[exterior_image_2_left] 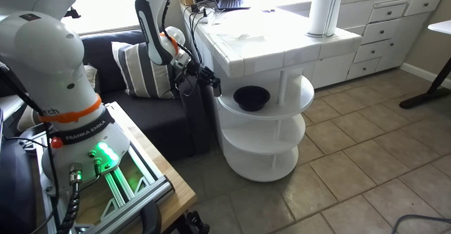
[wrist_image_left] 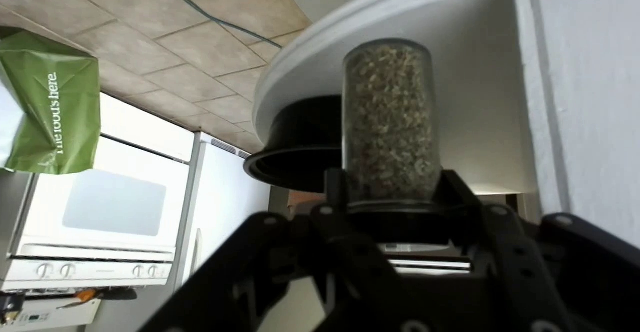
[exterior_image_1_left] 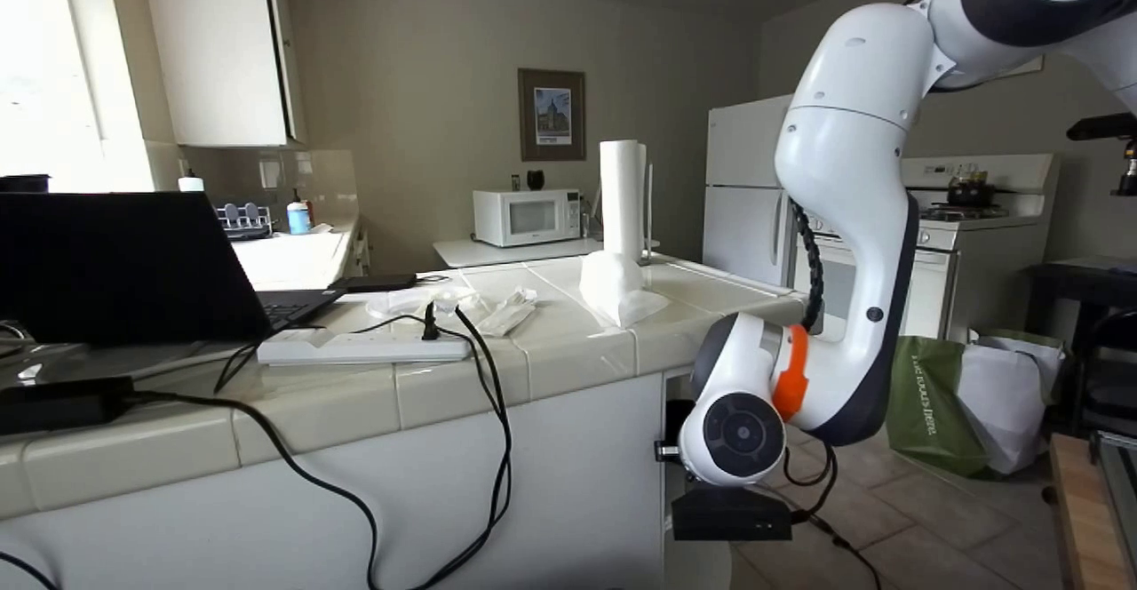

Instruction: Put the spice the bottle on the lower shelf

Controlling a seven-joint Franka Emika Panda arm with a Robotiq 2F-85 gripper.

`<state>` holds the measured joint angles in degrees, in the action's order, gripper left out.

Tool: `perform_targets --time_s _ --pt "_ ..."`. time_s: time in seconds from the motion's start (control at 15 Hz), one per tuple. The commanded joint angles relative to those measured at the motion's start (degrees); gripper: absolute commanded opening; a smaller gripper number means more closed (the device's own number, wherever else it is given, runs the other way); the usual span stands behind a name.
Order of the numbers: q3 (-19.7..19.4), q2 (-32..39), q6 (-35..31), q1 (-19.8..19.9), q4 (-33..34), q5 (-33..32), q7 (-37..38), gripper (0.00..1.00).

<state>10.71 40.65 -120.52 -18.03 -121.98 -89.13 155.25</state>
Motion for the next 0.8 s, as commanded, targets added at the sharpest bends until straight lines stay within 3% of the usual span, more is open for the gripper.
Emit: perform_targets --time_s 0.0,0.33,0.73 --pt "0.4 2.2 1.1 0.2 1.1 -4.5 2.8 0.24" --pt "0.4 3.4 0.4 1.2 -0.1 -10.9 2.4 0.24" --pt "0.7 2.2 -0.7 4.3 -4.2 -23.3 1.9 0.24"
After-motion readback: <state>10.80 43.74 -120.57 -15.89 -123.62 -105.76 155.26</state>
